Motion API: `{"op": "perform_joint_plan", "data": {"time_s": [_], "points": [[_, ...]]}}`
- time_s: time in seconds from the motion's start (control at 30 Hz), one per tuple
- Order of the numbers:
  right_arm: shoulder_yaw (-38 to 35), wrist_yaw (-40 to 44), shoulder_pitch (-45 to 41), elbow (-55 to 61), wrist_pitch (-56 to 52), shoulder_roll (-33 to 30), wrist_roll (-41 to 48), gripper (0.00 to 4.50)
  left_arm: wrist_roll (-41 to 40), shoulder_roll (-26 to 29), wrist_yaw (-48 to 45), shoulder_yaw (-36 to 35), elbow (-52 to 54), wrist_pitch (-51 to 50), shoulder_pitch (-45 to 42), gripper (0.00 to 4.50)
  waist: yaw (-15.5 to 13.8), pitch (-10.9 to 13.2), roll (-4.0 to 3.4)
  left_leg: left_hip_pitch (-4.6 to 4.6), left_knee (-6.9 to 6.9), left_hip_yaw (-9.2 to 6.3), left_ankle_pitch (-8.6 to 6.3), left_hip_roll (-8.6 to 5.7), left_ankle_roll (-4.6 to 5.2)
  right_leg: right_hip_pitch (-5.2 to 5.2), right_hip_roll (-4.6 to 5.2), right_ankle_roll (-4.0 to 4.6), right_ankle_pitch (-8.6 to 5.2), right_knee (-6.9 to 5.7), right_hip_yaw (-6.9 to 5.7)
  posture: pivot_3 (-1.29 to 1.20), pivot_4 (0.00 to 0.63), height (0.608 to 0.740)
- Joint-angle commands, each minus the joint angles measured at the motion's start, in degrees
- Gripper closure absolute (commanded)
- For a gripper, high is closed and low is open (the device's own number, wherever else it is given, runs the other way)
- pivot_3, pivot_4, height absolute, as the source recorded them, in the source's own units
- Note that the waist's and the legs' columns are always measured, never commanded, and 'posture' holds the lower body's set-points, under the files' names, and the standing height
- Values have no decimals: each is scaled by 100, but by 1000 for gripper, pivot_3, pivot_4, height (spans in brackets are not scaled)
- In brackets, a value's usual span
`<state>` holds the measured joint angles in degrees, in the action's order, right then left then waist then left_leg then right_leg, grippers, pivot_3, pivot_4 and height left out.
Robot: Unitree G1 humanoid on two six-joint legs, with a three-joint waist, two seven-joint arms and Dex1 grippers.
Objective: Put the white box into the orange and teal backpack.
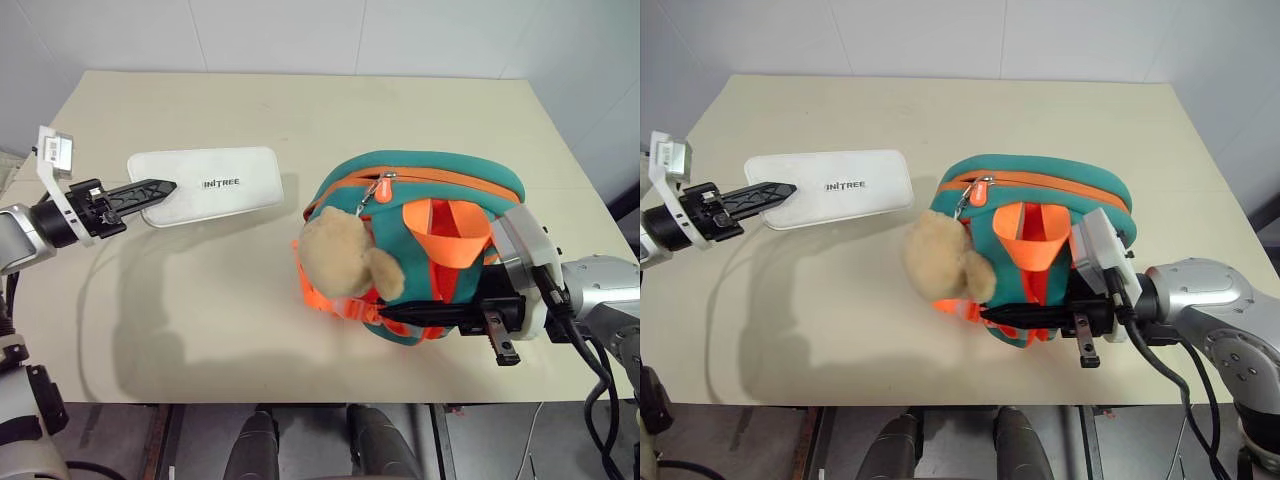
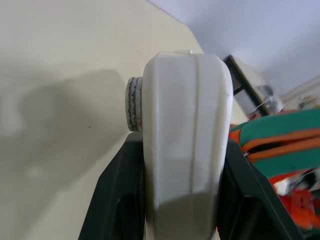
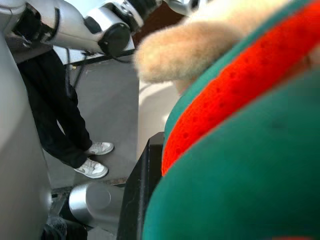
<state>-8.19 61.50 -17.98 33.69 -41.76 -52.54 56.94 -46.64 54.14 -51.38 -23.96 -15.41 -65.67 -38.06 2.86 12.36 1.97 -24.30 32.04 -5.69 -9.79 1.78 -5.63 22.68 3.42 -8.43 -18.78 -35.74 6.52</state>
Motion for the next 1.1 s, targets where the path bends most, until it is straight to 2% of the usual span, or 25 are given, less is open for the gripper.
{"op": "perform_joint_plan", "data": {"time_s": [0.03, 0.27, 0.5, 0.87, 1.1], "points": [[152, 387, 57, -244, 438, 2, -464, 4500, -132, 113, -620, -559, 879, 902, 419, 3195, 12, 0, 0, 0, 0, 1, 0, 0, 0, 0, 0, 0, 0, 0, 0, 0, 150, 740], [388, 477, -147, -768, 532, 328, -606, 4500, -588, -56, -1524, -1222, 1664, 1918, 985, 3195, 8, 0, 0, 4, 11, 2, 0, 2, 0, -5, -1, 3, -2, -12, 1, 0, 150, 740], [634, 662, -431, -1090, 571, 480, -832, 4500, -656, 185, -2295, -1233, 1852, 2394, 1219, 3195, 24, 0, 1, 6, 24, 2, 1, 2, 1, -11, -1, 16, -8, -14, 3, 0, 150, 740], [674, 705, -579, -1181, 585, 628, -986, 4500, -74, 279, -3104, -28, 1404, 3177, 712, 3195, 24, 0, 0, 9, 28, 2, 1, 2, 2, -13, -4, 5, -2, -22, 2, 0, 150, 740], [664, 665, -571, -1150, 583, 657, -1020, 4500, 998, 80, -3837, 1361, 570, 4324, -499, 3195, -26, 0, 0, 9, 45, 1, 1, 2, 2, -22, -6, -6, 3, -24, 1, 0, 150, 740]]}}
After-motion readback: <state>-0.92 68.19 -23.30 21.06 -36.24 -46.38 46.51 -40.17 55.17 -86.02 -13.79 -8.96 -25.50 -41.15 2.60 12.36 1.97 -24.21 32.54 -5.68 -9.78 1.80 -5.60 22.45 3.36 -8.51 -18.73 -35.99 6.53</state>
